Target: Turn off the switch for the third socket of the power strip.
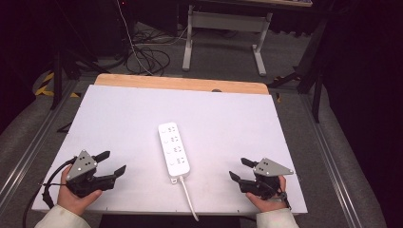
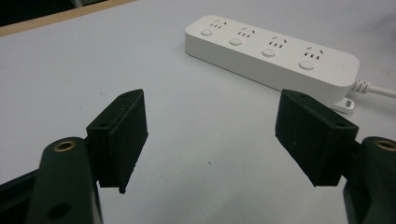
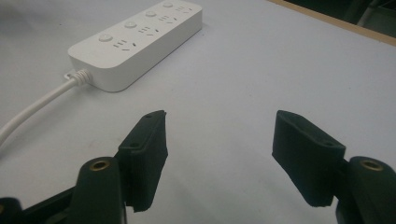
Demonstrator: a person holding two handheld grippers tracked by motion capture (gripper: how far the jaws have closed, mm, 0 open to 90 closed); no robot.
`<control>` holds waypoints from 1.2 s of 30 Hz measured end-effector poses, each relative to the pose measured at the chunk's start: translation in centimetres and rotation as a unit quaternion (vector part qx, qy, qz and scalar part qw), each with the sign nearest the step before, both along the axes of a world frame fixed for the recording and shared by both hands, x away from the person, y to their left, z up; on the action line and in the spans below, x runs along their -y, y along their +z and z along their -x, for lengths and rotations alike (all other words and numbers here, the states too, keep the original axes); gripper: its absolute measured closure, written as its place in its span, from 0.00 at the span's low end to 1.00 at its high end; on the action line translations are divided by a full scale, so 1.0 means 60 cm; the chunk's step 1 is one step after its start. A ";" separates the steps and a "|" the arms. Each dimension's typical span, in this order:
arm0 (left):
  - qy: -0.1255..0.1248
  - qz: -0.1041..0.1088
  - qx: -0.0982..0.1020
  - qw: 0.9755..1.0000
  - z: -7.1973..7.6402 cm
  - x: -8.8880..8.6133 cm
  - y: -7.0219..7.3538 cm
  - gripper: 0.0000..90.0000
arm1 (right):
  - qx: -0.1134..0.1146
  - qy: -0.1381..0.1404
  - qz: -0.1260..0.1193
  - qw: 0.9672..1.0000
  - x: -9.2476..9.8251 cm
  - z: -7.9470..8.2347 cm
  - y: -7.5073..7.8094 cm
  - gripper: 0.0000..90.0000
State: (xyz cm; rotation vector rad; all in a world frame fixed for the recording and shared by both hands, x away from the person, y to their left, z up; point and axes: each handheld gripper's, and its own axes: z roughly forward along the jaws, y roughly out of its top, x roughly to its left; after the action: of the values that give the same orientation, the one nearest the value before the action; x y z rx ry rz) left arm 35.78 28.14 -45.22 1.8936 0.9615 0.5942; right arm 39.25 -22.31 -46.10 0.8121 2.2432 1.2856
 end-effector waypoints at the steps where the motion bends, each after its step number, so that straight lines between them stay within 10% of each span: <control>1: 0.000 0.000 0.000 1.000 0.000 0.000 0.000 0.29 | 0.000 0.000 0.001 1.000 0.000 0.000 0.000 0.40; 36: -0.029 0.007 -0.029 0.999 -0.047 0.050 0.061 0.38 | -0.004 0.001 0.001 1.000 -0.002 -0.001 -0.003 0.39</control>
State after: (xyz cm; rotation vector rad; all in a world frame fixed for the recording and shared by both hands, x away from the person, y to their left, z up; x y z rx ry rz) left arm 38.60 25.15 -41.58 1.9289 0.9420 0.5006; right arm 39.30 -22.20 -46.25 0.8147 2.2527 1.2823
